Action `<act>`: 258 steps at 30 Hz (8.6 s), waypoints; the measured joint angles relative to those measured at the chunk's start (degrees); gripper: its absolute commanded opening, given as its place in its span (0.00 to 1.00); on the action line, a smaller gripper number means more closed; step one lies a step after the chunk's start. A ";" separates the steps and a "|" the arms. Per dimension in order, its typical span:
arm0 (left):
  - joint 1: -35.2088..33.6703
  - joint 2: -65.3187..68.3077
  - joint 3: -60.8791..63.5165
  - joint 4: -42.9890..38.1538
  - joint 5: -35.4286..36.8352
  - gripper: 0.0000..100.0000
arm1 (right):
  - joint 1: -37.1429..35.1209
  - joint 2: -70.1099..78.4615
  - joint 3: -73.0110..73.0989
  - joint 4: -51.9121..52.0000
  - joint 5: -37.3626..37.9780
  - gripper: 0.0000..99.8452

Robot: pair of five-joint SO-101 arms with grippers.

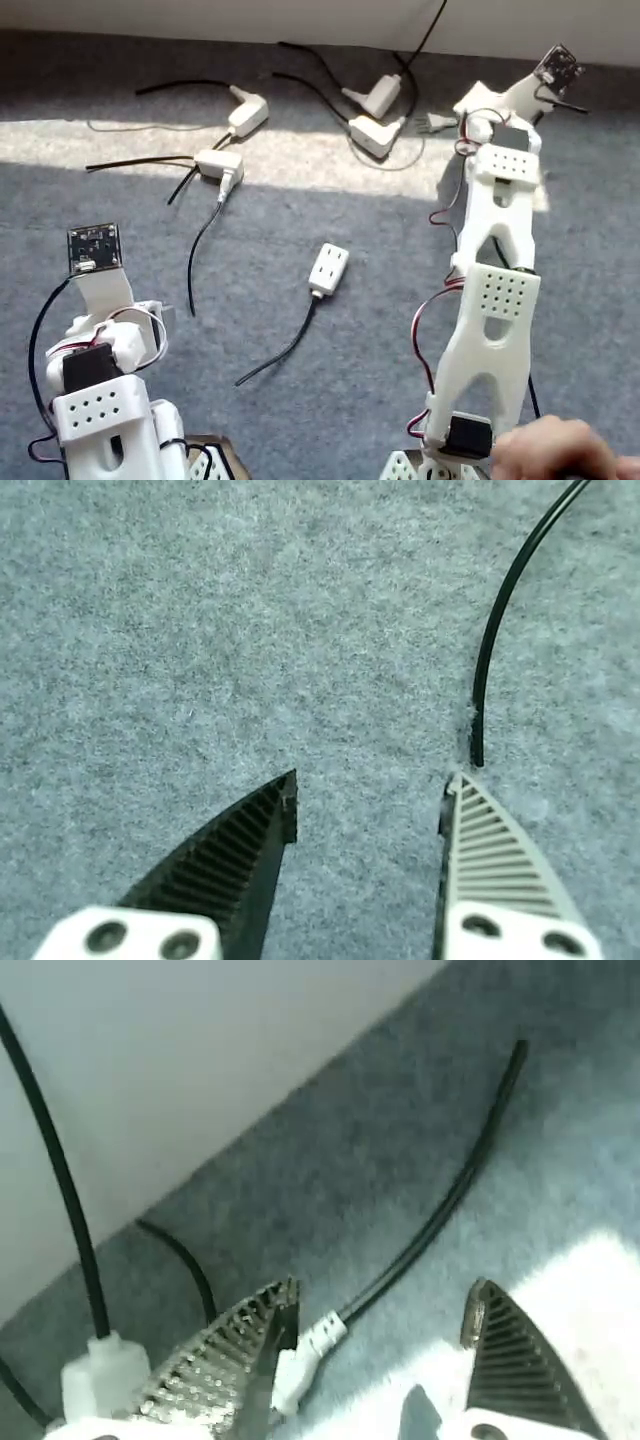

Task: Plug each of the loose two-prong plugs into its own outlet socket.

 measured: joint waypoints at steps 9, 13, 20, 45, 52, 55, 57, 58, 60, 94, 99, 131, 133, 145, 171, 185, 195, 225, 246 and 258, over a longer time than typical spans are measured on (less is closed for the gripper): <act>0.00 0.00 0.00 0.00 0.00 0.24 | -2.20 7.65 0.18 -17.76 0.26 0.25; 0.00 0.00 0.00 0.00 0.00 0.24 | -4.84 8.18 0.09 -12.92 0.35 0.25; 0.00 0.00 0.00 0.00 0.00 0.24 | -9.23 8.18 0.00 2.46 14.77 0.26; -0.09 0.00 0.97 -0.26 0.00 0.24 | -4.31 12.04 -0.18 -10.37 37.19 0.26; -0.09 0.00 0.97 -0.26 0.00 0.24 | -5.71 13.27 -0.18 -3.60 42.81 0.26; -0.09 0.00 1.05 -0.26 0.00 0.24 | -5.71 13.89 -4.31 5.45 42.99 0.26; -0.09 0.00 1.14 -0.26 0.00 0.24 | -5.89 13.54 -7.30 13.45 42.99 0.26; -0.09 0.00 1.14 -0.26 0.00 0.24 | -5.89 13.45 -8.97 17.76 42.99 0.26; -0.09 0.00 1.14 -0.26 0.00 0.24 | -5.98 12.92 -12.04 26.81 43.16 0.26; -0.09 0.00 1.58 -1.23 0.00 0.24 | -6.24 11.87 -23.91 28.66 43.25 0.26; -0.09 0.00 1.67 -1.32 0.00 0.24 | -6.33 2.29 -23.91 44.22 43.25 0.26; -0.09 0.00 1.67 -1.41 0.00 0.24 | -9.41 13.45 -24.26 54.51 43.52 0.26; -0.09 0.00 1.67 -1.41 0.00 0.24 | -9.05 11.25 -23.91 58.73 43.52 0.26; -0.09 0.00 1.67 -1.41 0.00 0.24 | 2.20 -7.21 -26.11 57.05 32.26 0.26; -0.09 0.00 2.02 -1.41 0.00 0.24 | -7.30 -7.21 -5.36 58.64 -17.41 0.35; -0.09 0.00 2.02 -1.41 0.00 0.24 | -6.68 3.78 -5.63 58.90 -16.97 0.03; -0.09 0.00 2.02 -1.41 0.00 0.24 | -7.12 2.29 -5.45 60.13 -4.31 0.01; -42.29 0.00 -3.43 -12.84 4.40 0.25 | -45.98 -35.78 -5.45 60.04 -3.87 0.01; -49.76 0.09 13.80 -40.18 -11.78 0.25 | -64.35 -9.05 -16.53 52.84 -3.78 0.28; -26.81 0.09 -7.47 -10.37 -8.62 0.25 | -37.10 -26.37 -31.30 58.37 -3.69 0.28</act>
